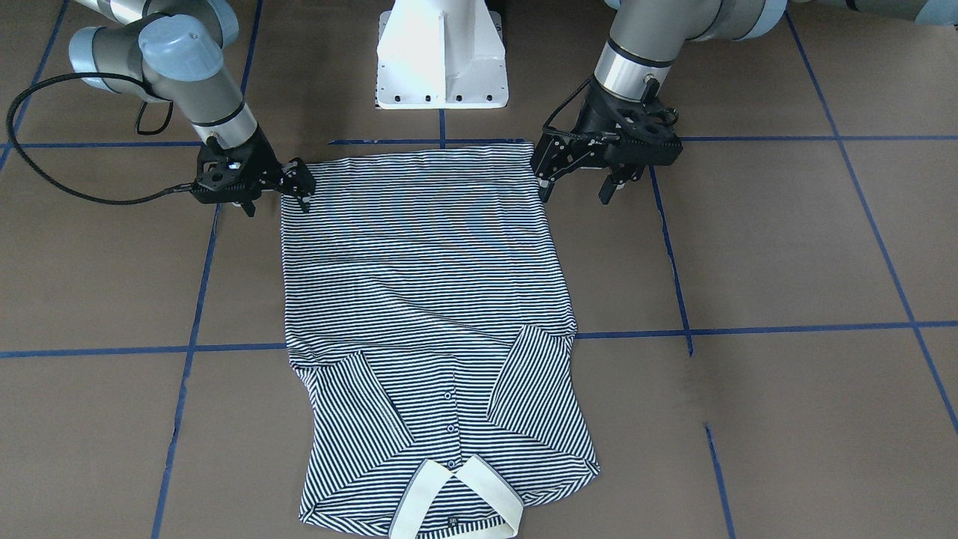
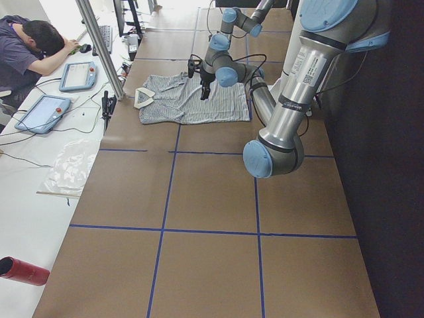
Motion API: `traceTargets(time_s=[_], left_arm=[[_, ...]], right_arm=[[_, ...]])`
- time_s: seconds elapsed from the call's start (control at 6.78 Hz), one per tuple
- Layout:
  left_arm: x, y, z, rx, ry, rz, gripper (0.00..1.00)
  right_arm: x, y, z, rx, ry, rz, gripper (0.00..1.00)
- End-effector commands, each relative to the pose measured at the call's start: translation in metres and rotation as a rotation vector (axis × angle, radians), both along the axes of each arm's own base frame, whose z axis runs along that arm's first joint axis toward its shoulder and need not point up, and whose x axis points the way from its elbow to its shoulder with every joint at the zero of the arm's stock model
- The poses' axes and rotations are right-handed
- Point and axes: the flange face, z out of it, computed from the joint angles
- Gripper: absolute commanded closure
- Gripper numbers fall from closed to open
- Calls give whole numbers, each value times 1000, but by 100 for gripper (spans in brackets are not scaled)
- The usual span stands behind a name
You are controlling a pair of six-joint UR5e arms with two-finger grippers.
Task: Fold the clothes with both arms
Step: 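Move both grippers down to the shirt hem nearest the robot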
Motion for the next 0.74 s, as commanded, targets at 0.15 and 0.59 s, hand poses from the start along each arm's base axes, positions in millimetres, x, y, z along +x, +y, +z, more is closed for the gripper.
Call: traceTargets(time_s=[0.15, 0.59], left_arm=[[-2, 2, -1, -1, -2, 1, 0], [-3, 3, -1, 0, -2, 2, 0]], right_arm=[[-20, 51, 23, -68, 41, -34, 2], [-23, 63, 29, -97, 49, -49, 23]])
